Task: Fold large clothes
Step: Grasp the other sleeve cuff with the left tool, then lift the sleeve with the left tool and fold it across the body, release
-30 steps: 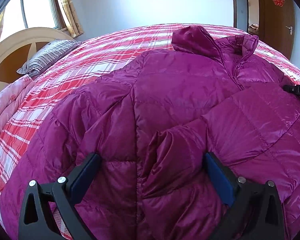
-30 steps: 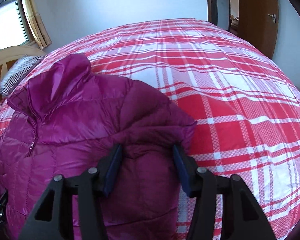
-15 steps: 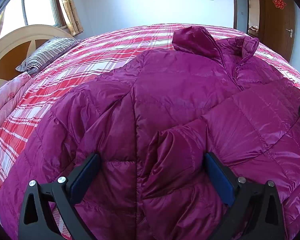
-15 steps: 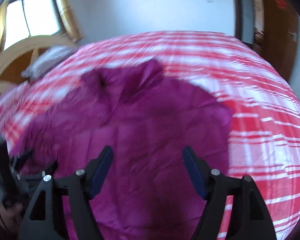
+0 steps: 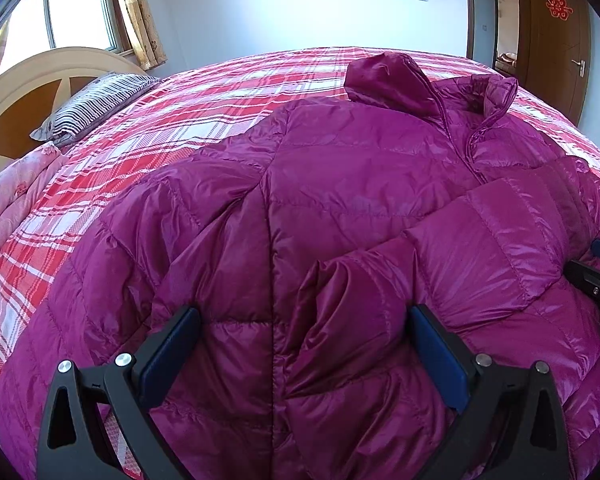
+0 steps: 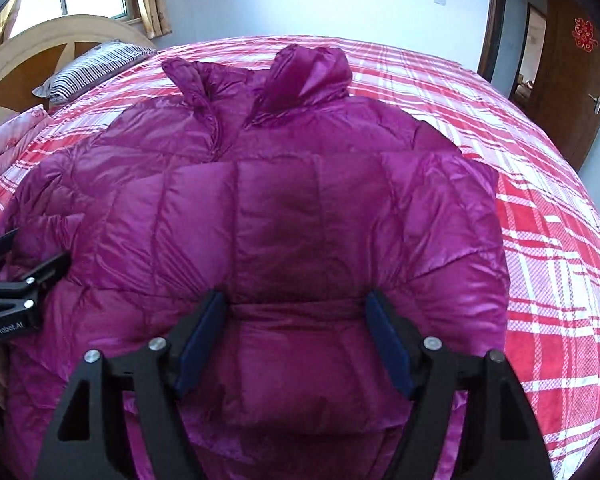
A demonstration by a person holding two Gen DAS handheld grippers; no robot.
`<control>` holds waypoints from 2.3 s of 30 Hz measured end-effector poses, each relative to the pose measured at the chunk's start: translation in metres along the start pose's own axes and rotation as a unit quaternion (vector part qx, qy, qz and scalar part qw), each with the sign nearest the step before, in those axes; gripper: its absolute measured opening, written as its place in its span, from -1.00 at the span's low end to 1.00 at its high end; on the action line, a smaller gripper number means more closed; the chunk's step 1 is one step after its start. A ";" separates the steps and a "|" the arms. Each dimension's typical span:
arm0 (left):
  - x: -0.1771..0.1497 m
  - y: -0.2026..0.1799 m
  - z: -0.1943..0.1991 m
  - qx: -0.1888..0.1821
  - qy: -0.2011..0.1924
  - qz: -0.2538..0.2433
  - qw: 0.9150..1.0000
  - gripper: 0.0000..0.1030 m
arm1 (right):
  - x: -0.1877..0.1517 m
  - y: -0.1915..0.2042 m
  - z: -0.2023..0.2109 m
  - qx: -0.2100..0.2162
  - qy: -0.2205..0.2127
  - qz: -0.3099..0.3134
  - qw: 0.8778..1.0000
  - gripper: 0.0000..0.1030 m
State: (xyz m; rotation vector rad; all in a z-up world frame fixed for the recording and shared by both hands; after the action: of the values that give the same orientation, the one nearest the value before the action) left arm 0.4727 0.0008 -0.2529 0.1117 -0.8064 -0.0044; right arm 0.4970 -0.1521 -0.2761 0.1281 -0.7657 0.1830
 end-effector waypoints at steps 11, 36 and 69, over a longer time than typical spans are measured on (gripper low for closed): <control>0.001 0.054 0.054 -0.020 -0.022 0.037 0.999 0.99 | -0.002 -0.001 0.000 0.000 -0.003 0.001 1.000 0.49; -0.122 0.267 0.100 0.076 0.015 0.206 0.975 0.15 | -0.003 0.001 0.004 -0.017 -0.008 0.014 1.000 0.50; 0.148 0.121 0.224 -0.047 -0.226 0.050 0.972 -0.75 | 0.000 -0.002 0.003 0.006 -0.013 -0.006 1.000 0.56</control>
State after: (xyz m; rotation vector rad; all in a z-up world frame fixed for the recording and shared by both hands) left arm 0.4091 0.0920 0.0193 -0.0213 -1.2655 0.0279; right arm 0.4955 -0.1549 -0.2745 0.1472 -0.7891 0.1750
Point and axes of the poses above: each gripper's, at about its wrist camera, not at the fingertips, and z roughly against the way its jaws point, y to its left, x to its top, the point moved 8 cm from there along -z, roughly the way its jaws point, and after that the axes turned 5 degrees about -y, right-handed, at the moved point
